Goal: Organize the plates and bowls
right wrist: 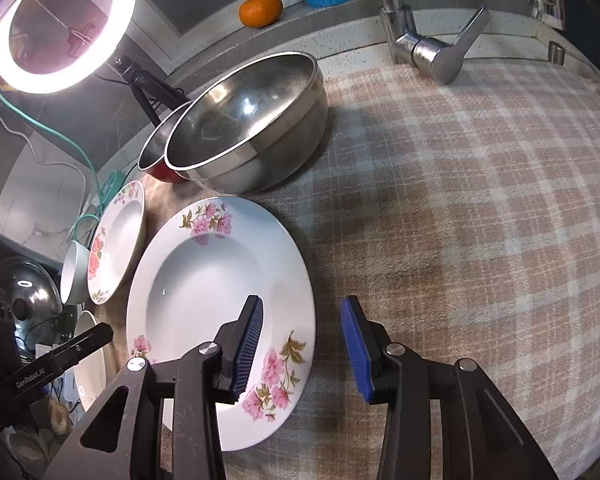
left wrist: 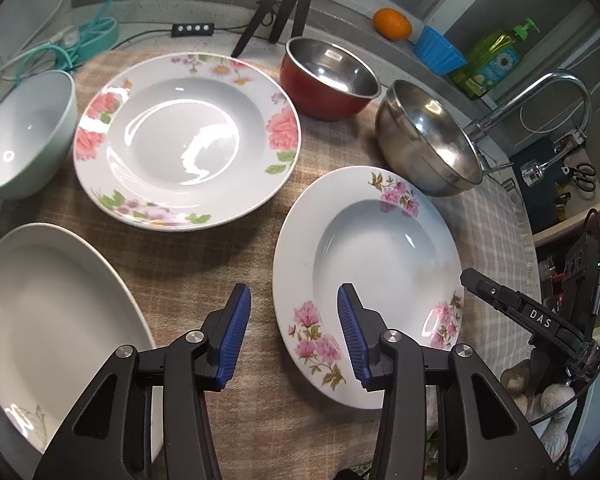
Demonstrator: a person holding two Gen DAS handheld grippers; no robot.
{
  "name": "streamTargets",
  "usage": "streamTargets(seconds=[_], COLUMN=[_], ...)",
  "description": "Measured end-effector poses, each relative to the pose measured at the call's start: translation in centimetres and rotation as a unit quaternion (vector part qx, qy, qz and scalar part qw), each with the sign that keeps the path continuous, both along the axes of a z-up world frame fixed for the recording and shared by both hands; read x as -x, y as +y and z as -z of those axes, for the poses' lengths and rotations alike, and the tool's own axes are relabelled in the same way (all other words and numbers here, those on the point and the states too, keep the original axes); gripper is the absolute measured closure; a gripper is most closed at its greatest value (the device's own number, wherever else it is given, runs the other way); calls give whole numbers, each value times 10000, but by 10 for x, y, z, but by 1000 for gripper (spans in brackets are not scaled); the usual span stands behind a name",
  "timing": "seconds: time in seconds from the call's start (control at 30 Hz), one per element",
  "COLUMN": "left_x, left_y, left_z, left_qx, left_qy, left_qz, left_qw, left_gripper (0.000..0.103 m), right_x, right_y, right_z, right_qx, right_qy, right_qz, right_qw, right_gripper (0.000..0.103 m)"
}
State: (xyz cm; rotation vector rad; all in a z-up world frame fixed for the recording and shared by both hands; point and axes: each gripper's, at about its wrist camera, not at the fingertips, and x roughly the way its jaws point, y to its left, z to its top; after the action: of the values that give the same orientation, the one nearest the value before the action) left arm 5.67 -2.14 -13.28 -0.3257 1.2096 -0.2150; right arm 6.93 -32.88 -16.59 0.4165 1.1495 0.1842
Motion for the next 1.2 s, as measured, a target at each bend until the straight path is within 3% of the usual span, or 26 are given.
streamTargets(seconds=[0.53,0.67,1.2], left_x=[-15,-15,-11], left_y=[2,0,-5], left_z=[18,20,19], left_qx=[88,116,-17], left_qy=[366,412,355], left_qz=[-40,17,112], left_qw=[9993,9991,9993], left_gripper=[73,81,81], right_x=[-10,-11,-10], right_y=[1,2,10], right_z=[16,18,18], right_qx=[-213,-291,-226], right_qy=[242,268,294], right_qz=[-136,-201,-339], right_qw=[9994,9990,9987], right_gripper=[79,81,82])
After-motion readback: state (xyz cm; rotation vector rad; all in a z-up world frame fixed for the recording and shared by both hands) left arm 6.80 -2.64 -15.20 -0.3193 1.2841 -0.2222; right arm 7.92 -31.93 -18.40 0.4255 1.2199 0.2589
